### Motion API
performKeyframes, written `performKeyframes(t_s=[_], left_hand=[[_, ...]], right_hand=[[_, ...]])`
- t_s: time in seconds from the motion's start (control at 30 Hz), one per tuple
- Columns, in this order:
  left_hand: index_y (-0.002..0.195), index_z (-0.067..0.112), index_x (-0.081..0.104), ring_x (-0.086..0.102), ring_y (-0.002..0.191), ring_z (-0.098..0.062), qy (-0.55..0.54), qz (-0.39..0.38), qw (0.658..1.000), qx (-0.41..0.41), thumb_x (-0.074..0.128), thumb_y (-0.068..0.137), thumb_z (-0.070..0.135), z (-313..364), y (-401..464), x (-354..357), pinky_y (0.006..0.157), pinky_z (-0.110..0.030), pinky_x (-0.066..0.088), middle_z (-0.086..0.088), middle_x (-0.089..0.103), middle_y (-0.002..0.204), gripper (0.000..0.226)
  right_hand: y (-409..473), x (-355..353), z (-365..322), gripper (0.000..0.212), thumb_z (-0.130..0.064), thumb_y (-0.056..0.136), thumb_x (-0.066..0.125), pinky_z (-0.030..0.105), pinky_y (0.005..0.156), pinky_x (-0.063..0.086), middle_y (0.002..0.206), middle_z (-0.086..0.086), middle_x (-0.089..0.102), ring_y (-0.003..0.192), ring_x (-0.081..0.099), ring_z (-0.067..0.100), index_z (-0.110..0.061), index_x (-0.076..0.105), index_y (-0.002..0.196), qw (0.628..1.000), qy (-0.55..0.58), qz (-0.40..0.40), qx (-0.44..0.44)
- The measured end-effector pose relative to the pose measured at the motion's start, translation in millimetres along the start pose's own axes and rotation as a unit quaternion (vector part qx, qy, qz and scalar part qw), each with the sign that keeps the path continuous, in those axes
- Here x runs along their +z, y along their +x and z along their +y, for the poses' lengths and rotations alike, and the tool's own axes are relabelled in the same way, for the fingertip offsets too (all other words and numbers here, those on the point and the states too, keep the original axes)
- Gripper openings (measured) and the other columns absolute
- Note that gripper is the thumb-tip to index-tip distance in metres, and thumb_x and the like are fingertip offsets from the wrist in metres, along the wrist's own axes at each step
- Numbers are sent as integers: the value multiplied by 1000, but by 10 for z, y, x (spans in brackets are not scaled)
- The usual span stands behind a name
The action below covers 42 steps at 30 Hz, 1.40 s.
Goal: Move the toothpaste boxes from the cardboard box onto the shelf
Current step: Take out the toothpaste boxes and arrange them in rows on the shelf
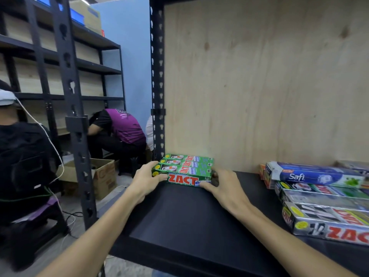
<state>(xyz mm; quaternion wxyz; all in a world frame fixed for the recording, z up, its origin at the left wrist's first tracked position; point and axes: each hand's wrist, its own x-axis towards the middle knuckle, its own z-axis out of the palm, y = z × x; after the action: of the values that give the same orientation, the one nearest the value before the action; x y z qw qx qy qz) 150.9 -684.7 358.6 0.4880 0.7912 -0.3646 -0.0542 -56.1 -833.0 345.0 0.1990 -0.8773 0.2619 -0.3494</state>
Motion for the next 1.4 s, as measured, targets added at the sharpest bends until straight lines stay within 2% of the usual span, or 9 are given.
performKeyframes(t_s=[0.1, 0.5, 0.6, 0.7, 0.77, 0.87, 0.97, 1.13, 1.4], left_hand=[[150, 18, 44, 57, 113, -12, -7, 4, 1000, 6, 75, 91, 25, -7, -56, 13, 89, -24, 41, -1, 63, 133, 67], [159, 14, 26, 49, 130, -16, -34, -14, 999, 1, 71, 94, 23, -16, -81, 39, 99, -26, 40, -3, 50, 150, 80], [156, 11, 29, 51, 124, -12, -54, -22, 998, 30, 83, 83, 22, 28, -157, 27, 105, -29, 41, 8, 55, 134, 90], [156, 16, 30, 30, 142, -19, -2, 5, 997, 81, 91, 71, 38, 56, -304, -6, 119, -39, 30, -2, 44, 147, 106], [155, 19, 31, 19, 144, -18, 35, 17, 992, 118, 88, 72, 43, 102, -456, -14, 117, -38, 25, -4, 38, 152, 104], [155, 21, 31, 16, 143, -14, 61, 13, 986, 157, 84, 75, 50, 154, -687, -6, 116, -36, 24, 0, 37, 153, 100], [156, 23, 27, 15, 145, -14, 87, -9, 982, 168, 76, 79, 59, 164, -886, -3, 120, -42, 26, 2, 35, 154, 98], [152, 29, 34, 25, 140, -16, 96, -13, 979, 180, 68, 84, 59, 275, -1202, 32, 116, -49, 33, 3, 46, 145, 82], [138, 24, 50, 50, 122, -15, 71, -39, 976, 204, 66, 93, 41, 777, -1655, 485, 107, -41, 42, 7, 56, 126, 50]], right_hand=[[-19, 36, 2, 38, -55, 86, 63, 38, 81, 55, 105, -11, 67, 100, 60, 14, -28, 60, 111, 999, -45, 5, -10], [-54, 35, 2, 44, -56, 88, 64, 43, 87, 54, 111, -3, 66, 108, 56, 20, -29, 57, 123, 999, -25, -7, 24], [-100, -17, -37, 50, -57, 87, 68, 41, 90, 49, 116, 3, 66, 112, 56, 27, -25, 59, 126, 998, -47, 23, 23], [-220, -111, -167, 57, -52, 91, 68, 40, 95, 41, 119, 6, 65, 114, 54, 28, -17, 55, 134, 996, -76, 53, 11], [-336, -165, -247, 59, -52, 92, 65, 38, 95, 37, 121, 4, 62, 117, 50, 26, -16, 52, 137, 994, -90, 62, 1], [-552, -248, -340, 58, -53, 92, 64, 38, 96, 37, 122, 4, 60, 117, 48, 25, -15, 51, 134, 994, -94, 60, -2], [-811, -377, -424, 58, -52, 95, 61, 38, 100, 38, 123, 3, 60, 117, 46, 24, -14, 49, 137, 993, -97, 63, -9], [-1240, -658, -419, 59, -49, 96, 60, 35, 102, 38, 123, -1, 62, 119, 47, 19, -14, 50, 142, 992, -89, 89, -21], [-1733, -1310, -34, 49, -44, 97, 62, 39, 101, 43, 121, 1, 64, 116, 52, 21, -14, 57, 135, 983, -122, 137, 12]])
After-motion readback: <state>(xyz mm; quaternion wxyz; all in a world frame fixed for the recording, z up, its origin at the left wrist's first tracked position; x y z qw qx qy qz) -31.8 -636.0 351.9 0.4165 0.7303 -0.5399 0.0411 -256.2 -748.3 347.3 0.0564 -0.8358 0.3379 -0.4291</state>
